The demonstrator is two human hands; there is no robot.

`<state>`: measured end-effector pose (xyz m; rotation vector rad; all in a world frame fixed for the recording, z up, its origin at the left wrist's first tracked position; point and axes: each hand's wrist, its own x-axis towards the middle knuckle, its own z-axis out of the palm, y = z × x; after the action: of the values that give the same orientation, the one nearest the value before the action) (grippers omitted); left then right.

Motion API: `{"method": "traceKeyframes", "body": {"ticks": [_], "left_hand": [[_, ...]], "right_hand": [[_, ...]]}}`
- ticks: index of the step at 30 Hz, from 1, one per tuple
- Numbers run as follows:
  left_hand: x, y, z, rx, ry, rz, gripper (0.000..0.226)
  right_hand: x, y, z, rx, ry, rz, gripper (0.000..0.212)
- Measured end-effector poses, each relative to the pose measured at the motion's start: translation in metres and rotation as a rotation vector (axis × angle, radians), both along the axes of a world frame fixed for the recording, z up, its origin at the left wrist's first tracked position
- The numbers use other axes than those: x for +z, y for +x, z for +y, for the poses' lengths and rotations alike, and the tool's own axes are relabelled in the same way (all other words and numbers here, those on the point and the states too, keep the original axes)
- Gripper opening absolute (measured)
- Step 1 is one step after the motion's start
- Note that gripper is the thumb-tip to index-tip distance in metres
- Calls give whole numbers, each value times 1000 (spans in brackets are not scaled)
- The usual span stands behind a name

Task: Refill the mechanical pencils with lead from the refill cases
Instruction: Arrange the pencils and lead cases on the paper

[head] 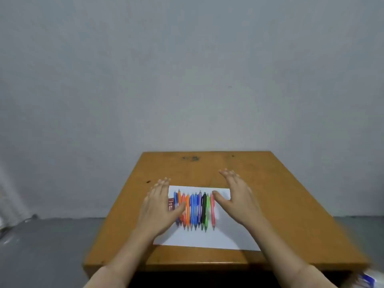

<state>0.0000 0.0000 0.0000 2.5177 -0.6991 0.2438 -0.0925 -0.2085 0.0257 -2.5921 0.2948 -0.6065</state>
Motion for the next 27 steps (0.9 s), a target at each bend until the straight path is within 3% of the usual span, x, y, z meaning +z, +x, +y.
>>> {"method": "traceKeyframes", "body": {"ticks": [10,20,27], "left_hand": [[-47,2,-1,-42,208,125,114],[-61,8,-4,-80,314,94,118],[-62,2,-15,-91,337,82,121]], "right_hand": [[-58,2,-11,-37,10,174,57],[-80,2,-22,-83,-154,430,58],[-81,5,-36,-62,-196,450,57]]}}
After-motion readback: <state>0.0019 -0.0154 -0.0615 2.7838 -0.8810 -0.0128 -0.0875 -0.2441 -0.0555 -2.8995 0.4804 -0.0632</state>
